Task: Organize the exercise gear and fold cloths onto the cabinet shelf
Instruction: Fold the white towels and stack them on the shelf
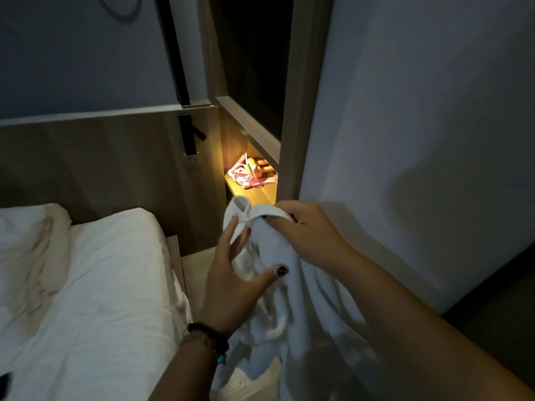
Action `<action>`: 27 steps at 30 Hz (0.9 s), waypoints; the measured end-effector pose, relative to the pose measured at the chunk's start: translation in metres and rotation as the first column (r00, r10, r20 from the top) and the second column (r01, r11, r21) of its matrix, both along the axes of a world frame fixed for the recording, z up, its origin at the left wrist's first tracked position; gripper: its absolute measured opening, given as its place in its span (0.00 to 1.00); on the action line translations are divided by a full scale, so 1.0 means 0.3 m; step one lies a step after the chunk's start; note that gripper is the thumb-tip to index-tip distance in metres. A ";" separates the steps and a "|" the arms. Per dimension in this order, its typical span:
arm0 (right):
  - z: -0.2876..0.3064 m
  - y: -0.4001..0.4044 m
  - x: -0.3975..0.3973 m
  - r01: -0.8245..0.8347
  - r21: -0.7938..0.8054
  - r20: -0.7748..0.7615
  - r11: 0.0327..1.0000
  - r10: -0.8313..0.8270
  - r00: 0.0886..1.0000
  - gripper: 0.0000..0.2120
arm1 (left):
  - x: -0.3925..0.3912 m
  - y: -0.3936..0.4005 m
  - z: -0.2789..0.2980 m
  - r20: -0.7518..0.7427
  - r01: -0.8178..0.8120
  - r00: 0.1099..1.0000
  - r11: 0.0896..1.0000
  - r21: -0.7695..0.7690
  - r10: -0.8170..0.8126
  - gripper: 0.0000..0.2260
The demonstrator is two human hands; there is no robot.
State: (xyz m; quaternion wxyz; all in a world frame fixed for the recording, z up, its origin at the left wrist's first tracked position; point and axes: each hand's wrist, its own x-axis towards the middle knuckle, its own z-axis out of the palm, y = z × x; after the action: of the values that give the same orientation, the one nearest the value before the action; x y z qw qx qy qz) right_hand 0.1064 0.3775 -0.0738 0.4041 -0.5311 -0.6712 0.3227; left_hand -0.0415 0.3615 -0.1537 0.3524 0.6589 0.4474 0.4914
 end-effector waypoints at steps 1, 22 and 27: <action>-0.001 0.024 -0.006 -0.013 0.000 0.020 1.000 0.013 1.000 0.08 | 0.018 0.014 -0.006 0.005 0.000 1.000 1.000 -0.005 0.000 0.36; -0.324 0.413 0.143 0.426 -0.243 -0.041 0.871 -0.448 0.893 0.18 | 0.148 0.628 0.011 0.255 -0.177 0.942 0.968 -0.177 0.218 0.03; -0.211 0.591 0.100 0.411 -0.253 -0.101 0.876 -0.446 0.889 0.17 | 0.057 0.845 0.021 0.347 -0.082 0.927 0.980 -0.181 0.142 0.03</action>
State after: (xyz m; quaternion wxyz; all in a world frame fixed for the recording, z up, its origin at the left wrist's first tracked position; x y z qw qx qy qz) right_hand 0.1363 0.5549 -0.1372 0.4544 -0.6819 -0.4619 0.3394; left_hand -0.0243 0.6150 -0.1473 0.4522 0.5004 0.4515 0.5843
